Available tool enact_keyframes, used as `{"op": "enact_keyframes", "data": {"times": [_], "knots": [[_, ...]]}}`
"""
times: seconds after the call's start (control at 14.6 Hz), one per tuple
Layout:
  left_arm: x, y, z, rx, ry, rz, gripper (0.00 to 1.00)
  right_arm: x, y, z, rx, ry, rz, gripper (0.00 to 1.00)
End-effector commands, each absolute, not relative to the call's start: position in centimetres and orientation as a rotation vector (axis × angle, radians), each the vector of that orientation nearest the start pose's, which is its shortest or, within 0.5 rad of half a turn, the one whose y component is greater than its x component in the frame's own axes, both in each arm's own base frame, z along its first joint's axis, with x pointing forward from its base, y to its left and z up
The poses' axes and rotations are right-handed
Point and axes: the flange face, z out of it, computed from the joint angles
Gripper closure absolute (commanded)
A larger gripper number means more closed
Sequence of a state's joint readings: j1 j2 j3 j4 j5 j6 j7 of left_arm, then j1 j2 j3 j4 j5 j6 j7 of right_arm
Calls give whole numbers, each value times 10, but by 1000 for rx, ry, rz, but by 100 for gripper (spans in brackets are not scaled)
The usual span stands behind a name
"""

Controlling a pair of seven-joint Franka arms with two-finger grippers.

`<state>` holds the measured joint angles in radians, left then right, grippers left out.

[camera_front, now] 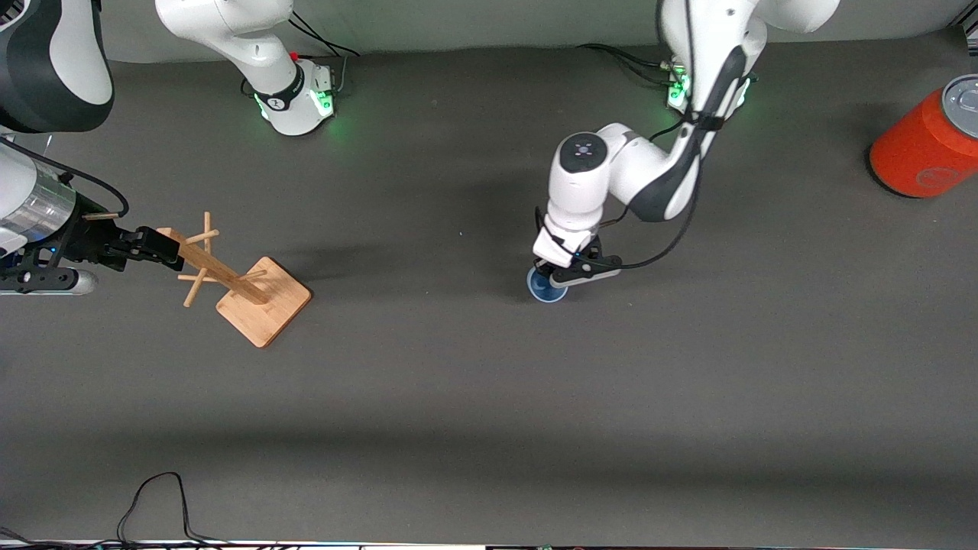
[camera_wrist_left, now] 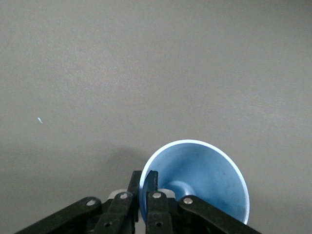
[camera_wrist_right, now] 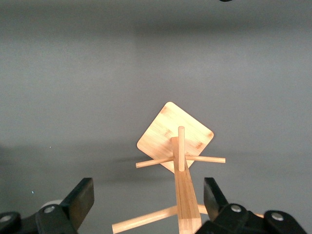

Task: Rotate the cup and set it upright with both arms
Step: 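Set the upright cup on the table and open the left gripper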

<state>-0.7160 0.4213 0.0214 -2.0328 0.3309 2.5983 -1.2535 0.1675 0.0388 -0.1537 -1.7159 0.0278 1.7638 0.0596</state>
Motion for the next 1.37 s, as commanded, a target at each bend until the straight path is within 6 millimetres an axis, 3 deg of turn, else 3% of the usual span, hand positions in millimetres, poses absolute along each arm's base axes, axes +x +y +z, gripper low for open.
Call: {"op": "enact_keyframes", "data": {"times": [0.0,0.34,0.41,0.48,0.55,0.89,1.3], "knots": [[463,-400,234,-3027,-517,-500,100,574,11,556,-3126,51,-29,0],[458,-405,231,-3019,-521,-511,98,574,11,558,-3127,53,-34,0],[459,-404,231,-3017,-524,-511,79,576,12,560,-3127,55,-43,0],[458,-406,232,-3016,-521,-511,24,579,12,564,-3128,55,-58,0],[457,-407,234,-3014,-516,-513,0,580,12,566,-3128,55,-63,0],[453,-413,246,-3013,-517,-517,0,580,11,572,-3127,62,-79,0],[462,-417,296,-2959,-512,-501,0,577,12,580,-3127,63,-41,0]]}}
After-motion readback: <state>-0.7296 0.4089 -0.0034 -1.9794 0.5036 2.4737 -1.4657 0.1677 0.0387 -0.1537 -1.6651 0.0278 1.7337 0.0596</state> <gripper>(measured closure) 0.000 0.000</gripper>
